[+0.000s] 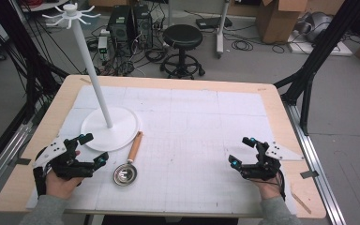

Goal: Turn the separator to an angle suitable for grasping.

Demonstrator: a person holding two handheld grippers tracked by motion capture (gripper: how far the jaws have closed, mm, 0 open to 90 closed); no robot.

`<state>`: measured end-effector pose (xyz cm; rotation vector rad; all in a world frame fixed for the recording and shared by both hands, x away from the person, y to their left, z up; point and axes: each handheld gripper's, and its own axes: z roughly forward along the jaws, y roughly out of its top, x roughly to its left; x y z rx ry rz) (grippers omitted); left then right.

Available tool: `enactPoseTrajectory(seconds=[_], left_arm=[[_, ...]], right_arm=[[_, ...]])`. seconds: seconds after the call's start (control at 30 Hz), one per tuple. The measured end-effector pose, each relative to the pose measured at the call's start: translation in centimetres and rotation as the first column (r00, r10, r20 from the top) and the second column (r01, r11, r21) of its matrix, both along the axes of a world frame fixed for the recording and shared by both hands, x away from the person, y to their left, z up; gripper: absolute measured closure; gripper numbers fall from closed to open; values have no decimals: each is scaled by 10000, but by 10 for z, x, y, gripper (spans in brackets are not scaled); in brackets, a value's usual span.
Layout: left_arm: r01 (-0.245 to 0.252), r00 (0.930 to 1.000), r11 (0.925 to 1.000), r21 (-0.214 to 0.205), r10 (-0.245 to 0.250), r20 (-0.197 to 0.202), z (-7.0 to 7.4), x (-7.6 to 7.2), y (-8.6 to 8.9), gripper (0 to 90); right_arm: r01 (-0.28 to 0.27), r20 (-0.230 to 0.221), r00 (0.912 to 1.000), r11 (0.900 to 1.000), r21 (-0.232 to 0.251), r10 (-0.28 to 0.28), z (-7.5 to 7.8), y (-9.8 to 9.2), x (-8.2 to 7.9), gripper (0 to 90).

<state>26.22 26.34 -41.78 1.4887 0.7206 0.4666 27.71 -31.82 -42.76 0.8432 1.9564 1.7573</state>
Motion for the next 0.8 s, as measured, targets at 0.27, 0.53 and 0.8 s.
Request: enactPoseTrajectory(seconds=[0.27, 0.53, 0.8], left_arm=[[78, 9999, 10000, -5, -78, 127, 0, 0, -2, 19], [-234, 9995, 9994, 236, 229, 228, 0, 2, -5, 90], [-471, 9988, 9930, 1087, 454, 176, -2, 8, -14, 401]], right_arm=[[24, -14, 10000, 10000, -47, -24, -1, 0, -1, 60], [25, -104, 9999, 9999, -132, -26, -2, 0, 0, 60], [-109, -126, 9999, 9996, -245, 106, -4, 0, -3, 60]])
